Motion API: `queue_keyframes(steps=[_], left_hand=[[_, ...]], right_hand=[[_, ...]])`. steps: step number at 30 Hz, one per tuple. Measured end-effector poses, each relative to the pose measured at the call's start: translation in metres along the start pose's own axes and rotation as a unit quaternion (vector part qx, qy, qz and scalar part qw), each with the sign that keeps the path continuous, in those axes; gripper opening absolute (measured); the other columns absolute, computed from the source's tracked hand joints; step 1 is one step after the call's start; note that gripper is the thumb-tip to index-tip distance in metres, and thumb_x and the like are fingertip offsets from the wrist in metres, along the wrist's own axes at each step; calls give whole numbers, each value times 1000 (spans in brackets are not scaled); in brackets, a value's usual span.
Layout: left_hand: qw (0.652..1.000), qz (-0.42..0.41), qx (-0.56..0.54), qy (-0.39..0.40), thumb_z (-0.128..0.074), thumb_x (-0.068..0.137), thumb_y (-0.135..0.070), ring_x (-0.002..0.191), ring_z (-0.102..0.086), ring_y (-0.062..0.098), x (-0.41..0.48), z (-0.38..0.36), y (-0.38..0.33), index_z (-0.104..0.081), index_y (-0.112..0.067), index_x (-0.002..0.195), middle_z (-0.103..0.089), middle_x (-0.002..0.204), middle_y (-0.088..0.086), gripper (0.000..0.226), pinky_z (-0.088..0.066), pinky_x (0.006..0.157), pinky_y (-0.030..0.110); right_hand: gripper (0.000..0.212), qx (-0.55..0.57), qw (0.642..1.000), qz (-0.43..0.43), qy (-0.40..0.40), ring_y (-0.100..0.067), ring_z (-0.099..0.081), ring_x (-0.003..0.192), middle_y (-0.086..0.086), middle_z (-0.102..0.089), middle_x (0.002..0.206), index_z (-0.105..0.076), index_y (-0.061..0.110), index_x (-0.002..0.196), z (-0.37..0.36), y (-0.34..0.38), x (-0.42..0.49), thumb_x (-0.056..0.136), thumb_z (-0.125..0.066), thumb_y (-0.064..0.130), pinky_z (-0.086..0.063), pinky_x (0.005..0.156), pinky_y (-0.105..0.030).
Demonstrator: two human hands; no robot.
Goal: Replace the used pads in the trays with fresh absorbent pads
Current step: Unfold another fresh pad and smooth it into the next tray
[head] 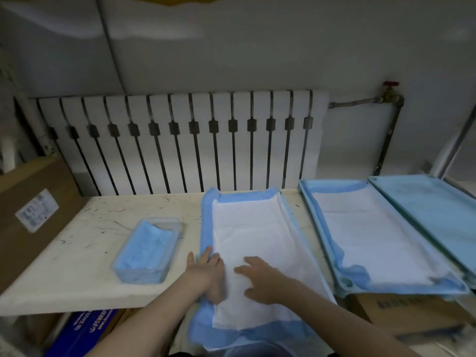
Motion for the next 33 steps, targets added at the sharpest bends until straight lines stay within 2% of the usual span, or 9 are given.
queue_keyframes(steps=[6,10,13,15,17,21,25,30,33], left_hand=[[999,10,-20,-29,-59,80,-30,146,13,25,-4,3,2,-19,-9,147,-10,157,0,81,2,112,63],[998,7,1,-60,-54,84,-26,146,8,31,-12,5,-12,-43,-14,131,-30,145,7,50,3,113,62],[999,-21,22,-43,-64,78,-37,141,-13,29,-25,3,-32,-50,-18,123,-43,134,8,51,-6,112,61],[999,-24,33,-35,-72,70,-43,131,-27,27,-31,1,-37,-50,-19,118,-48,125,7,58,-15,109,59],[999,-15,19,-42,-75,65,-45,130,-27,26,-34,-2,-34,-43,-19,123,-46,126,7,71,-15,108,61],[999,-6,-8,-48,-74,69,-50,139,-16,21,-31,-9,-25,-23,-21,141,-33,138,5,93,-6,109,63],[998,2,-12,-58,-73,74,-34,139,-17,21,-23,-13,-22,-25,-21,139,-34,138,5,82,-7,108,65],[999,1,-27,-24,-68,75,-31,138,-19,21,-21,-13,-22,-33,-21,134,-36,137,5,69,-11,107,65],[1000,1,-26,-17,-56,83,-16,140,-17,22,-24,-12,-21,-31,-19,137,-33,139,6,60,-11,109,65]], right_hand=[[72,18,997,-72,-19,-21,-8,146,-6,-4,159,-17,20,151,6,-38,-39,92,-55,37,-16,117,-35],[66,-3,993,-119,-16,-31,-29,136,-15,-26,146,-26,10,145,10,-57,-53,89,-57,30,-31,108,-37],[71,5,995,-94,-23,-29,-40,126,-11,-30,138,-29,11,142,10,-40,-50,84,-66,28,-39,100,-35],[83,32,999,-41,-14,-26,-37,129,-8,-27,142,-26,15,146,3,-16,-47,78,-73,28,-37,105,-34],[86,20,1000,-15,0,-25,-30,135,-8,-23,148,-24,16,148,-5,-3,-49,78,-74,26,-32,110,-36],[82,-6,997,-80,16,-27,-34,133,-9,-25,146,-28,15,145,-1,-34,-63,77,-74,23,-36,107,-36],[55,-99,988,-115,19,-28,-50,109,-11,-40,126,-43,12,124,14,-62,-83,77,-72,15,-47,88,-33],[37,-132,984,-118,-34,-27,-54,105,-9,-45,120,-48,13,117,22,-52,-95,83,-62,10,-46,81,-32],[28,-209,966,-147,-42,-27,-58,107,-10,-55,119,-53,9,114,26,-45,-104,87,-54,1,-45,79,-32]])
Point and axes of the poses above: each hand's wrist, its own x-axis towards the middle knuckle, its own z-axis out of the back of the hand, y = z × x, the point moved 7 cm from there along x, towards the middle knuckle
